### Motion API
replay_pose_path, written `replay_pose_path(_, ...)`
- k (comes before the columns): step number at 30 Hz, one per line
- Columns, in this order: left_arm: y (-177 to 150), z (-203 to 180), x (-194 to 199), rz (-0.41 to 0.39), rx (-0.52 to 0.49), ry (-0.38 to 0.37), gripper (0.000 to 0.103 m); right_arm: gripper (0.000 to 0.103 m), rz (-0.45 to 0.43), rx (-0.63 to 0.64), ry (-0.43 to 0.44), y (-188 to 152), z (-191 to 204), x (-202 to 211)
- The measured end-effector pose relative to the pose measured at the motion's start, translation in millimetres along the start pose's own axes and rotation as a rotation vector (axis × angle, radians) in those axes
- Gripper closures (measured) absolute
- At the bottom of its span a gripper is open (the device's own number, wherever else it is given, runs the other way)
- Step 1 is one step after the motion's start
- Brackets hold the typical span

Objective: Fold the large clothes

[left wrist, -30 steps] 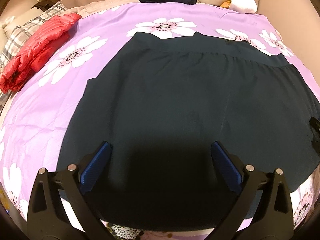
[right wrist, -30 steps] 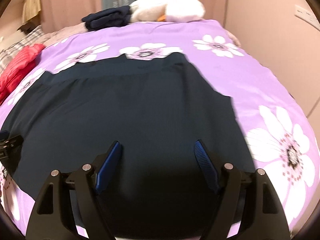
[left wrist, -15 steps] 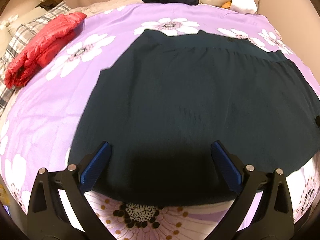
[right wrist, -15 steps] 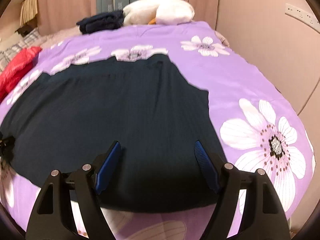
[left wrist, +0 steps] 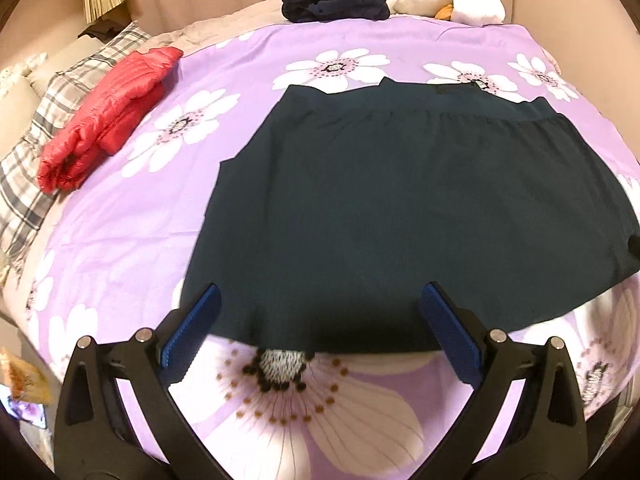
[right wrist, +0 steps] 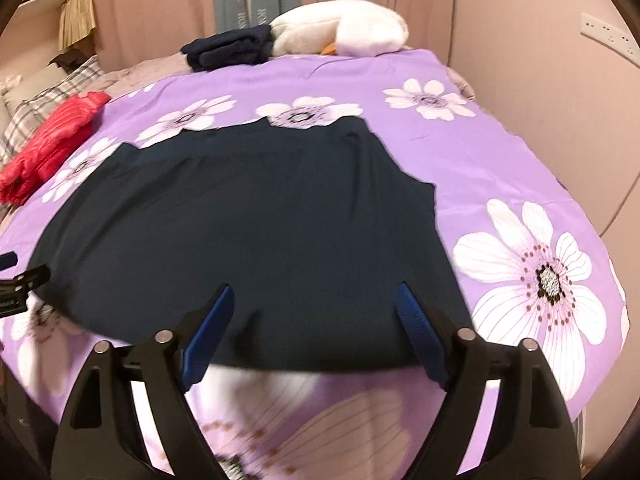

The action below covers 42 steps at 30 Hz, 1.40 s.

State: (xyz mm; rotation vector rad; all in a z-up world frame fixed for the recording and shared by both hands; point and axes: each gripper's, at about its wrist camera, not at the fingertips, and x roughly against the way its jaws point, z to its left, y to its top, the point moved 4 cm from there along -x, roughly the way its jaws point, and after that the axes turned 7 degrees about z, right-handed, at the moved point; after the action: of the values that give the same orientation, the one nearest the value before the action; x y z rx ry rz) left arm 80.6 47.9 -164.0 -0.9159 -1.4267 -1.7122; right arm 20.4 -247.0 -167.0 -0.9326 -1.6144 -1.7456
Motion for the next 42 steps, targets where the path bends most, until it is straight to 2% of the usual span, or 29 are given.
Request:
replay_pose_path(5,10,0,45,0.005,0.032,-0.046,0.002,0.002,0.041,0.001,0.053,5,20,27)
replay_pose_path(9,26,-2,97,-0.043,0.03,-0.053,0.002,0.001,0.035,0.021,0.091,27,34,63)
replay_pose_path(11,35,-2,122,-0.084,0.033,-0.062,0.002,0.001,0.016,0.04,0.071,39,41,84)
replay_pose_path(14,45,-3,157,-0.118,0.04,-0.129,0.002,0.001,-0.058,0.069,0.06,60,53,126)
replay_pose_path(17,53,-5,189,-0.143,0.023,-0.094,0.002,0.001,-0.113,0.08,0.053,73,57,156)
replay_pose_path(20,59,-9,213,-0.171,0.005,-0.134,0.002,0.001,-0.143,0.087,0.064,83,62,183)
replay_pose_path(23,61,-11,238,-0.207,0.0,-0.105,0.002,0.001,-0.151,0.085,0.078,90,64,202)
replay_pose_path(31,60,-11,265,-0.223,-0.003,-0.108,0.002,0.001,-0.122,0.082,0.097,93,69,225)
replay_pose_path(42,51,-15,237,-0.12,0.001,-0.123,0.002,0.001,0.0,0.09,0.111,75,76,207)
